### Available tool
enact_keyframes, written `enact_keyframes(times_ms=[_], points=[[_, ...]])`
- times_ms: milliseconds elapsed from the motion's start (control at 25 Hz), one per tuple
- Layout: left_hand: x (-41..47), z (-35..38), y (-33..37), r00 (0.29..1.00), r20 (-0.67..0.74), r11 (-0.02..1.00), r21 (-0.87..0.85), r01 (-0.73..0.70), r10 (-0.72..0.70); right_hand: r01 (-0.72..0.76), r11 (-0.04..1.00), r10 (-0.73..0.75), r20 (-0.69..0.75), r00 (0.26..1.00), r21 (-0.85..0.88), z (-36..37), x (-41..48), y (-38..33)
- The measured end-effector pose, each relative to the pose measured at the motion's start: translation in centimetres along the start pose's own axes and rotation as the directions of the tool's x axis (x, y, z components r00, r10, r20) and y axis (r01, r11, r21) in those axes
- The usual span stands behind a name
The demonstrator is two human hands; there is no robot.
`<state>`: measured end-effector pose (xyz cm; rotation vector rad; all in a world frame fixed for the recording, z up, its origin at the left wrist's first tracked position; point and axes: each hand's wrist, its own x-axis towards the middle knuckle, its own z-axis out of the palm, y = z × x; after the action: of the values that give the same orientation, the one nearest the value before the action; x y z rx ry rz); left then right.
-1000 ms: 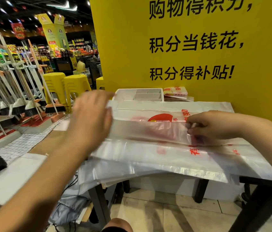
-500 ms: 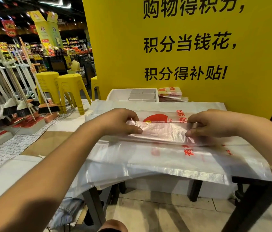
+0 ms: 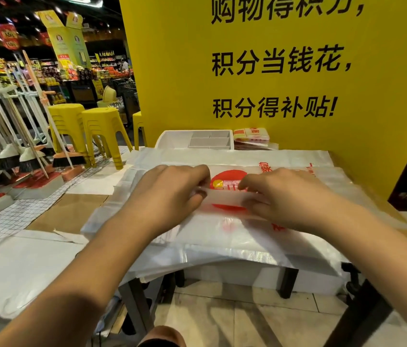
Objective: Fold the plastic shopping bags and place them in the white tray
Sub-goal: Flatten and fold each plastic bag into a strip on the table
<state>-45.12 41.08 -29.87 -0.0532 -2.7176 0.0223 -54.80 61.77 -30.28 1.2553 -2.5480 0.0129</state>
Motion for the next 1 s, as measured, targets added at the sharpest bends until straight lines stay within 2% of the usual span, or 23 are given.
enact_keyframes(times_ms=[120,200,240,280,360,440,480,560,640,800,920,1000], points=[[-1.8,0.8,1.3,0.957,-0.285,0.997,-0.063,0.044,-0.06,-0.045,0.997,0.034,-0.155,0.987,-0.069,-0.8,1.9,-0.9],[-3.4,1.2,2.6,0.852,-0.519,0.99,-0.138,-0.005,-0.068,-0.104,0.993,0.116,-0.223,0.968,0.065,-3.0,2.8,-0.6],[-4.0,1.4,3.5,0.828,-0.553,0.978,-0.207,-0.028,-0.094,-0.134,0.972,0.182,-0.254,0.95,0.195,-4.3,3.2,-0.3],[-4.5,1.4,4.7,0.839,-0.529,0.956,-0.292,-0.042,-0.125,-0.144,0.93,0.247,-0.286,0.926,0.339,-5.5,3.6,-0.2],[-4.7,1.3,7.5,0.917,-0.351,0.892,-0.452,0.011,-0.19,-0.119,0.775,0.377,-0.302,0.875,0.621,-7.5,4.3,-0.5],[-3.9,1.7,10.1,0.954,-0.163,0.824,-0.554,0.121,-0.25,-0.039,0.527,0.487,-0.264,0.832,0.849,-8.6,5.0,-1.5],[-3.2,2.0,11.1,0.949,-0.147,0.802,-0.58,0.145,-0.278,0.016,0.388,0.539,-0.241,0.807,0.922,-8.9,5.4,-1.9],[-1.8,2.1,12.4,0.914,-0.232,0.792,-0.594,0.137,-0.333,0.128,0.158,0.634,-0.2,0.747,0.979,-9.4,5.9,-2.7],[-0.8,2.1,12.5,0.861,-0.35,0.82,-0.56,0.123,-0.368,0.217,0.029,0.707,-0.173,0.685,0.976,-10.0,5.6,-3.0],[-0.4,1.3,8.9,0.785,-0.526,0.91,-0.4,0.113,-0.329,0.265,-0.08,0.77,-0.109,0.628,0.961,-9.7,2.7,-2.0],[-0.7,0.6,5.1,0.783,-0.57,0.945,-0.32,0.07,-0.251,0.224,-0.213,0.761,0.018,0.648,0.951,-6.9,0.3,-0.9],[-1.2,0.3,3.0,0.804,-0.568,0.975,-0.215,0.06,-0.175,0.137,-0.314,0.74,0.152,0.655,0.939,-4.7,-1.0,-0.6]])
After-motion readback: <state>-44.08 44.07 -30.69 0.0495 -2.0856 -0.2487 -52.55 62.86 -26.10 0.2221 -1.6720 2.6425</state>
